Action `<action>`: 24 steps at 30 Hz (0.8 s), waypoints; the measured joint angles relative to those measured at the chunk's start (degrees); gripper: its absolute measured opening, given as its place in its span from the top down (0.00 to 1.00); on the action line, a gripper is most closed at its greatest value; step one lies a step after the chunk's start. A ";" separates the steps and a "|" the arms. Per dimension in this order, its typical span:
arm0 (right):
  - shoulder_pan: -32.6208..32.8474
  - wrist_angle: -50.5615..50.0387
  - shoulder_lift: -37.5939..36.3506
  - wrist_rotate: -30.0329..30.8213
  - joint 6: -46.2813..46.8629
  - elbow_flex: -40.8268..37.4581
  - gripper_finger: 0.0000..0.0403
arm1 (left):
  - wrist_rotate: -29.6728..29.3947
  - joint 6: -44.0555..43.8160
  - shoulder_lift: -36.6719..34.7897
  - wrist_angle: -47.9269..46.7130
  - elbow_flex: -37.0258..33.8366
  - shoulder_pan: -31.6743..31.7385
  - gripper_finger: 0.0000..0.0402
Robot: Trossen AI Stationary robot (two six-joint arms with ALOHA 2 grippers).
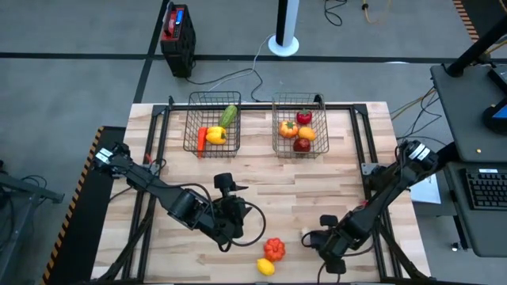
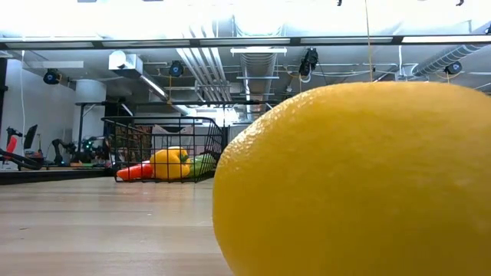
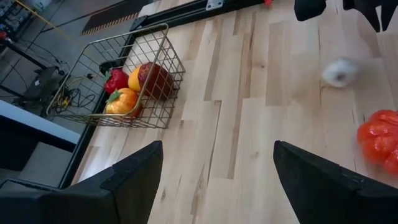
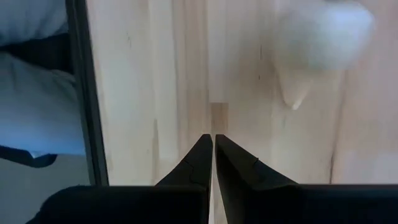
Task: Sort produce into baskets
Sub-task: Put the white garlic into the black of the wire basket
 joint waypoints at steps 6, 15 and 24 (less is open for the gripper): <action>1.80 -0.32 -0.72 14.53 -10.45 1.53 0.97 | 0.01 0.00 0.00 0.16 0.00 0.00 0.28; 0.47 -6.07 -0.62 19.01 -4.34 2.72 0.89 | 0.01 0.00 0.00 0.39 0.00 0.00 0.28; 0.46 -6.01 -0.54 23.74 0.08 2.48 0.50 | 0.02 0.00 0.00 0.52 0.00 0.00 0.28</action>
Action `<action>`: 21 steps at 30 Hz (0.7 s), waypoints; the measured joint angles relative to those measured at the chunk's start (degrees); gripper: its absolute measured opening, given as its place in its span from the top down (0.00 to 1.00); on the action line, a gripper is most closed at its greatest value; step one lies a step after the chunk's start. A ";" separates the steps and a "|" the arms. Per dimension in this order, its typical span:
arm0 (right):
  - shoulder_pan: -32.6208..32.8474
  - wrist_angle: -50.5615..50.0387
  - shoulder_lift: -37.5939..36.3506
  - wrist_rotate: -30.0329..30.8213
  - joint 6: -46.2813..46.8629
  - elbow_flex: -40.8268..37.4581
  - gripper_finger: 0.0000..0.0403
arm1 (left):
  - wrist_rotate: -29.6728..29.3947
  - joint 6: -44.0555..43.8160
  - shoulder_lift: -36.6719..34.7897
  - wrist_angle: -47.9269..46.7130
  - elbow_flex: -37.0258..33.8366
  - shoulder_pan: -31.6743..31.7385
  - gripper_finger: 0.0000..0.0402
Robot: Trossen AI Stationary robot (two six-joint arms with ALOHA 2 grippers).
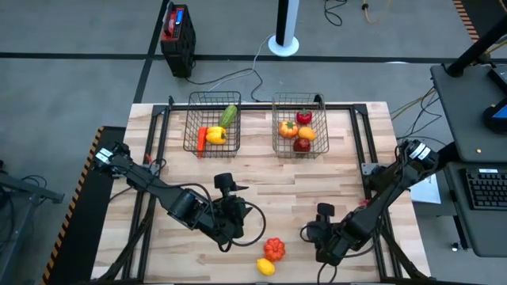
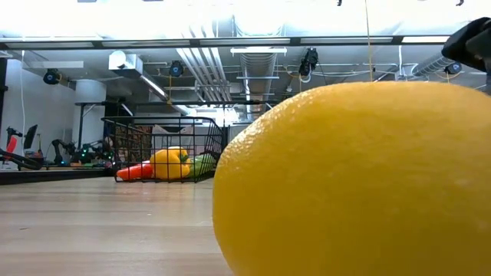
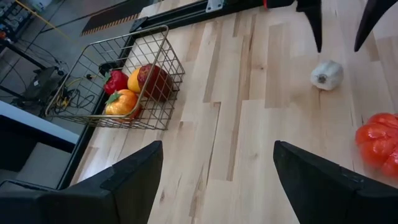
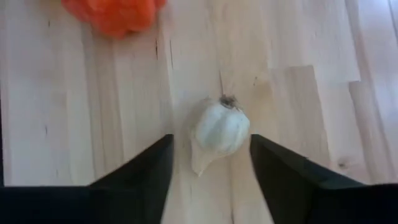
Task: Sort produce into baskets
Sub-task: Put the white garlic into the black of the wire basket
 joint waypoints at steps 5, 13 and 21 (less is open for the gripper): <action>0.00 0.20 2.22 -0.92 3.45 -0.63 0.31 | -0.01 0.00 0.00 0.22 0.00 0.03 0.28; -0.50 2.58 9.20 -2.97 8.00 -1.04 0.24 | 0.00 0.00 0.00 0.74 0.00 0.07 0.28; -0.42 5.58 11.27 -2.18 7.02 -0.87 0.50 | 0.17 0.42 2.56 2.27 -0.09 0.04 0.28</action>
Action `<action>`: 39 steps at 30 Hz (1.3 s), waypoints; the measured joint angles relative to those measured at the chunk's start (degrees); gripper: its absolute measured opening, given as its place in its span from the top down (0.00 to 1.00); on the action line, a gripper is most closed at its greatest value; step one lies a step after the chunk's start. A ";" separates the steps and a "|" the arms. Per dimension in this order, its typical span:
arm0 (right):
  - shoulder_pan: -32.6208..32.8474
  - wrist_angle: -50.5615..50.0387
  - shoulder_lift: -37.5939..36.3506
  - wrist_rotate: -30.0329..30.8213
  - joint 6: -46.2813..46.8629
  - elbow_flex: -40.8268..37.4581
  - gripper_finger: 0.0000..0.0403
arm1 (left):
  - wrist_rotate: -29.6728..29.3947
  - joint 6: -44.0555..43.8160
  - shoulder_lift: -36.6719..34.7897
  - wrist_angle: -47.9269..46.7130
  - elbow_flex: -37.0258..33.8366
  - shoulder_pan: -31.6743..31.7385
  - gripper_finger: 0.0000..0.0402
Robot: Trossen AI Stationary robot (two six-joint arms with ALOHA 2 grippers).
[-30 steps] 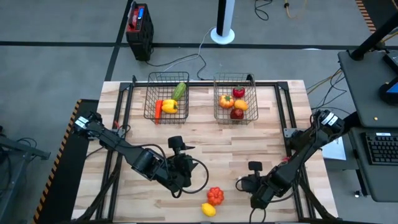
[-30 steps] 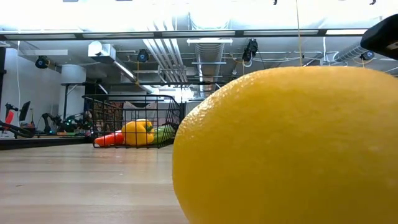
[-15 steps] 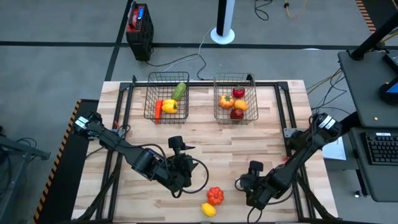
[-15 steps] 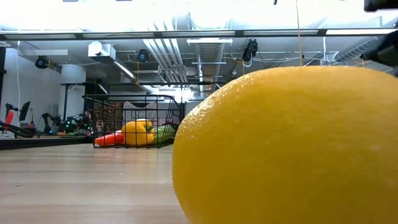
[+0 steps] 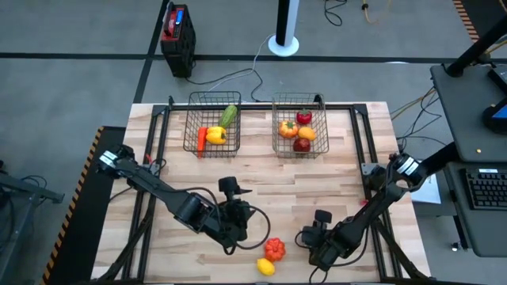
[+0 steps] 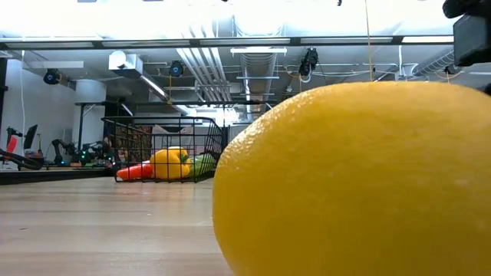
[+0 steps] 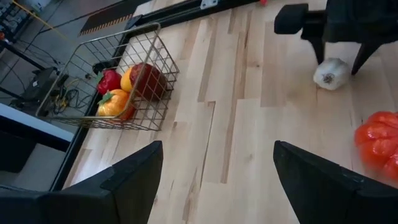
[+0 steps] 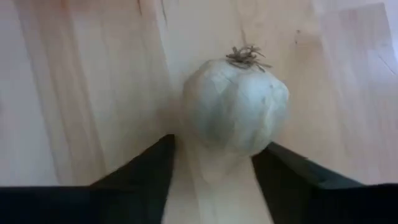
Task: Sort produce into baskets
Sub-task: Put the white garlic into the black of the wire basket
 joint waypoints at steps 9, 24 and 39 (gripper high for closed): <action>-0.07 -1.55 -1.66 4.79 -3.15 -0.22 0.93 | 5.47 6.41 5.39 6.80 -0.02 -0.22 0.28; -0.17 6.88 -12.31 28.57 -20.89 -0.07 0.92 | 13.62 21.21 5.75 33.46 -4.60 0.42 0.28; -3.30 19.70 -13.03 32.35 -38.32 -0.02 0.93 | 15.42 20.80 5.90 35.64 -5.00 2.43 0.28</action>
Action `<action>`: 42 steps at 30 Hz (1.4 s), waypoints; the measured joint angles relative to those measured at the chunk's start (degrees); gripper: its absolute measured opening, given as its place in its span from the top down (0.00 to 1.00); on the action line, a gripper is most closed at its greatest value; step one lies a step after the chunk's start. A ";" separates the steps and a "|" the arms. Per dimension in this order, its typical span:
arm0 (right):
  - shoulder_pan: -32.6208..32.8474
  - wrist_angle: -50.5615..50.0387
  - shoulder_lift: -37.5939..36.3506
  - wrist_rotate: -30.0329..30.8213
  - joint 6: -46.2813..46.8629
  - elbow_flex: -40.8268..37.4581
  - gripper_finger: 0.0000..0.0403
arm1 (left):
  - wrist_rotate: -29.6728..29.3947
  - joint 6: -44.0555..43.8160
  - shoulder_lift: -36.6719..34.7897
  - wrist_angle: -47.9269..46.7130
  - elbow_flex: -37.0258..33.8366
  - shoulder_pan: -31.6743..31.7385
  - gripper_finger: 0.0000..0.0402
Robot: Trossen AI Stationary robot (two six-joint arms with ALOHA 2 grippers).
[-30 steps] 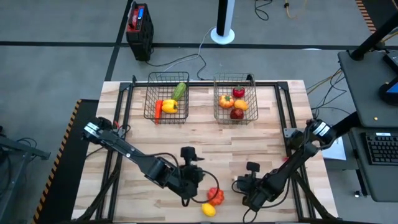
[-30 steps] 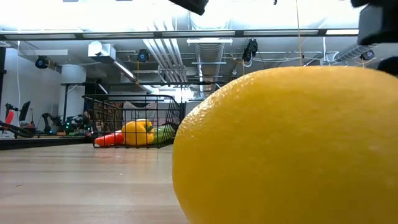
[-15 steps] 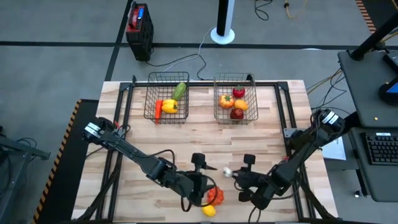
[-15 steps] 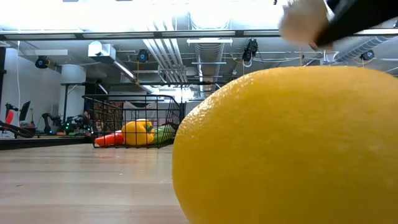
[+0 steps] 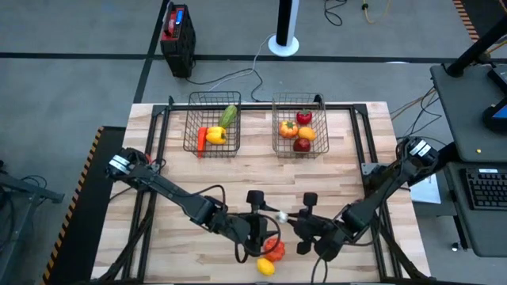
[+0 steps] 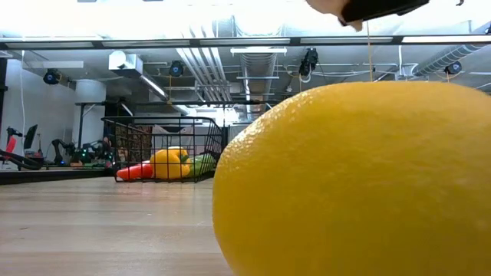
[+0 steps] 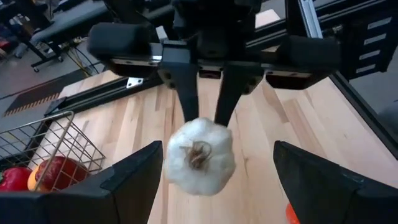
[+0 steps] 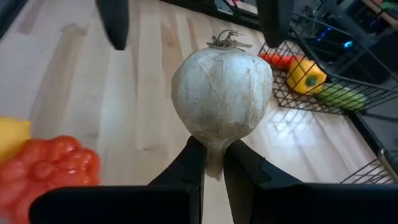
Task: Sort produce into baskets
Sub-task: Put the white garlic into the black of the wire basket
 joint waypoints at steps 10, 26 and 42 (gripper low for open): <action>-0.71 5.61 0.00 -0.50 -7.14 0.30 0.93 | -1.15 -2.31 0.77 2.00 -1.29 2.16 0.28; -1.42 5.52 0.02 -0.76 -8.80 0.61 0.93 | -0.13 0.28 2.47 4.52 -1.38 2.62 0.41; -1.55 5.04 0.02 -0.42 -7.65 0.92 0.62 | 0.08 0.28 2.43 4.37 -1.38 2.51 0.61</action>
